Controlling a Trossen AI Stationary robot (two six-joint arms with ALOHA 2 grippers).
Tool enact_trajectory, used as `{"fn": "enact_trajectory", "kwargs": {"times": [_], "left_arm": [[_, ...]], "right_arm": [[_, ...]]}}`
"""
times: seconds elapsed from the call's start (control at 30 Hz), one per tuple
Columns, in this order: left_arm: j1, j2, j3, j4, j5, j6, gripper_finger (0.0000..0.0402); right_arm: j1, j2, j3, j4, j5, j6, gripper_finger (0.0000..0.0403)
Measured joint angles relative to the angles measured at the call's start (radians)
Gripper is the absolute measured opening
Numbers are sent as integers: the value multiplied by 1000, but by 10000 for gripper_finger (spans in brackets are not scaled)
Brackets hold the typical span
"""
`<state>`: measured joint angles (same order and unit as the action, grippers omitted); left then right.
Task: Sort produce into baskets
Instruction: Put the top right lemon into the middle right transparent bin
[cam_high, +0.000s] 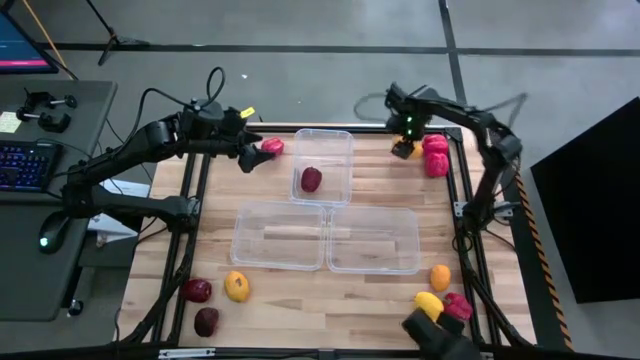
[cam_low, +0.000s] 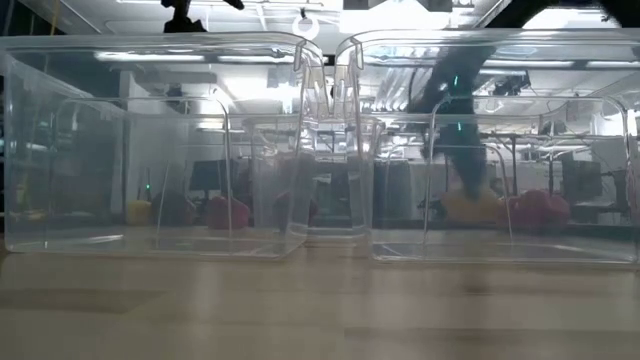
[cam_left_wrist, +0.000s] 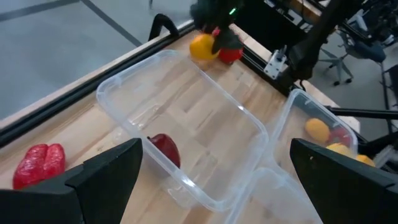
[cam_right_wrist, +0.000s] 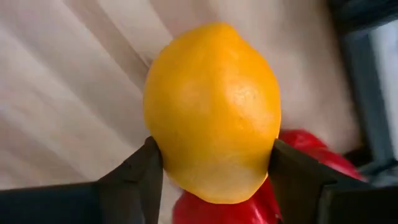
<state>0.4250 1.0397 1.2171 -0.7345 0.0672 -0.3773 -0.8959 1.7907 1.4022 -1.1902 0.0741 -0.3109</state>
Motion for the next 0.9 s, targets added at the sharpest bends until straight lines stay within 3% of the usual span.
{"fn": "enact_trajectory", "kwargs": {"times": [0.13,0.33,0.4,0.47,0.6,0.9], "left_arm": [[0,0,0,14,-23,5,397],[0,2,0,66,-82,36,397],[0,3,-1,87,-99,60,397],[0,3,-1,120,-118,87,397],[0,3,-1,180,-125,110,397],[0,3,-1,200,-125,154,397]], "right_arm": [[8,-162,22,-33,-144,97,206],[97,-462,13,10,-575,307,207],[167,-540,3,24,-632,415,208],[268,-608,-7,19,-614,499,209],[507,-691,-66,25,-461,719,209],[909,-729,-226,217,-184,1204,209]]}}
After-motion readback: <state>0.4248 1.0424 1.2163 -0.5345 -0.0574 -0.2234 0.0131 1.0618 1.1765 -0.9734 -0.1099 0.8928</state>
